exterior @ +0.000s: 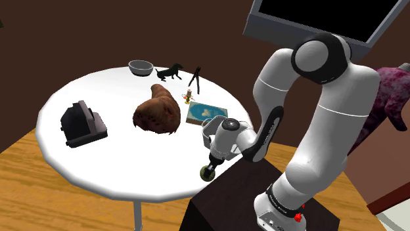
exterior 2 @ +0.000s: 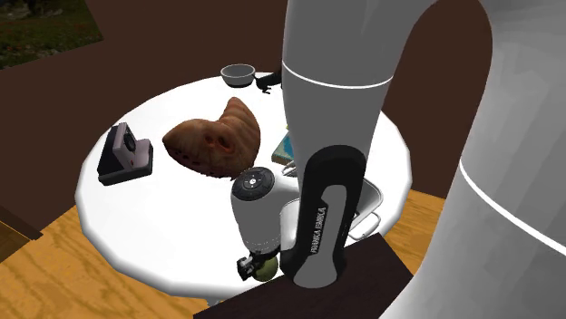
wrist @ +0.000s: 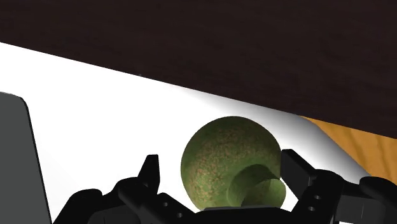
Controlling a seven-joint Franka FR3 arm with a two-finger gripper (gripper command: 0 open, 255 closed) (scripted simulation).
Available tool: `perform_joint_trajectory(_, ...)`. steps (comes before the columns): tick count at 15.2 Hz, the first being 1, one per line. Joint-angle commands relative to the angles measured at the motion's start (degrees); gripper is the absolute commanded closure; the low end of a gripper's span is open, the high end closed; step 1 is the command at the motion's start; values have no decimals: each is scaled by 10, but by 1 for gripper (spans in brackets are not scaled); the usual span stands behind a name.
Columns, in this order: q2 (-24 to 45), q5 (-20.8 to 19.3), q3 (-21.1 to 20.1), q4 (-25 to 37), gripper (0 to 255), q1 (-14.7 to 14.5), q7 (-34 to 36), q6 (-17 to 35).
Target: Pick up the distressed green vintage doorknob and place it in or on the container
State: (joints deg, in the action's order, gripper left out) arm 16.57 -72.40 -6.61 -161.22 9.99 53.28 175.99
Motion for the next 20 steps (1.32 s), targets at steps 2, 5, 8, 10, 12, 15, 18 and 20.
perform_joint_trajectory(2, 2, 9, 5, 2, 0, -5, -5, -59)
perform_joint_trajectory(5, 9, 6, 14, 8, 255, -13, -2, -57)
perform_joint_trajectory(8, 38, -23, 29, 34, 255, -25, 23, -55)
perform_joint_trajectory(10, 64, -124, 91, 57, 255, -87, 129, -34)
perform_joint_trajectory(12, 73, -185, 116, 66, 255, -102, 182, -26)
perform_joint_trajectory(15, -16, 100, 118, -17, 255, -134, -75, -31)
perform_joint_trajectory(18, -61, 166, 44, -40, 255, -67, -137, -57)
perform_joint_trajectory(20, -91, 229, 15, -56, 255, -49, -191, -69)
